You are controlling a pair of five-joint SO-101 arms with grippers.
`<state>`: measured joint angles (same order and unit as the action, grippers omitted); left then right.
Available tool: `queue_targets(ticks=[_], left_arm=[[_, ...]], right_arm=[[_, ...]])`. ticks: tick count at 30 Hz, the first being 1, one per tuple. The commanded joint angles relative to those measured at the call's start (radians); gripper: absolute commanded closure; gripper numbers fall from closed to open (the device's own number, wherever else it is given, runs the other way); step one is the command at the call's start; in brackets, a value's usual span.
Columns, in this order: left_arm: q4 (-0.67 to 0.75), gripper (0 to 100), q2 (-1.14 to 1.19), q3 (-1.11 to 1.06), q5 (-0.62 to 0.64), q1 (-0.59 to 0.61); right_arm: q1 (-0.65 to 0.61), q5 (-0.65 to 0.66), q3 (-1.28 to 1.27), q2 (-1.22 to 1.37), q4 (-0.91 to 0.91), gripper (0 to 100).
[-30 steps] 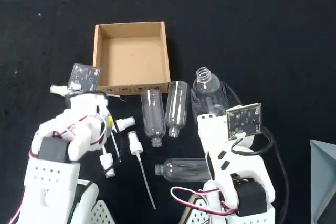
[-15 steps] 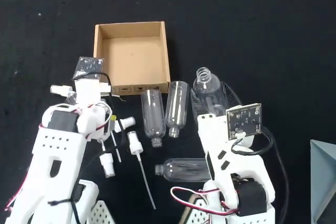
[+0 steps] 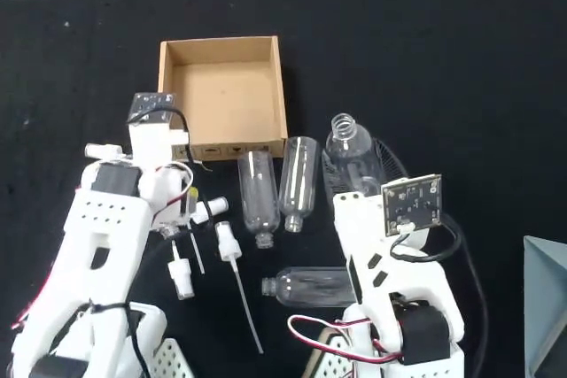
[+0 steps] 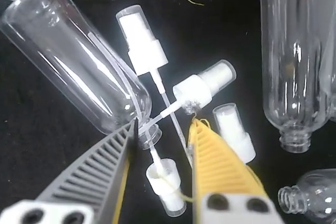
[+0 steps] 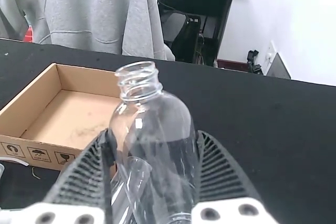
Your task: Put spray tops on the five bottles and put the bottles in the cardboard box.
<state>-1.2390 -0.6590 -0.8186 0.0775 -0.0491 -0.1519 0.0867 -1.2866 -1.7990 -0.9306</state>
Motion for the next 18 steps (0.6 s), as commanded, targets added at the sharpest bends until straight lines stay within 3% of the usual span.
queue_targets(ticks=[1, 10, 18], left_arm=[[0.015, 85, 0.068, 0.104, 0.023, -0.001], [0.025, 85, 0.181, 0.168, 0.098, -0.001], [0.121, 85, 0.247, 0.17, 0.129, 0.019]], right_arm=[[0.025, 0.003, 0.004, -0.084, 0.029, 97.3], [0.025, 0.005, 0.004, -0.084, 0.028, 97.3], [0.025, 0.005, 0.004, -0.084, 0.026, 97.3]])
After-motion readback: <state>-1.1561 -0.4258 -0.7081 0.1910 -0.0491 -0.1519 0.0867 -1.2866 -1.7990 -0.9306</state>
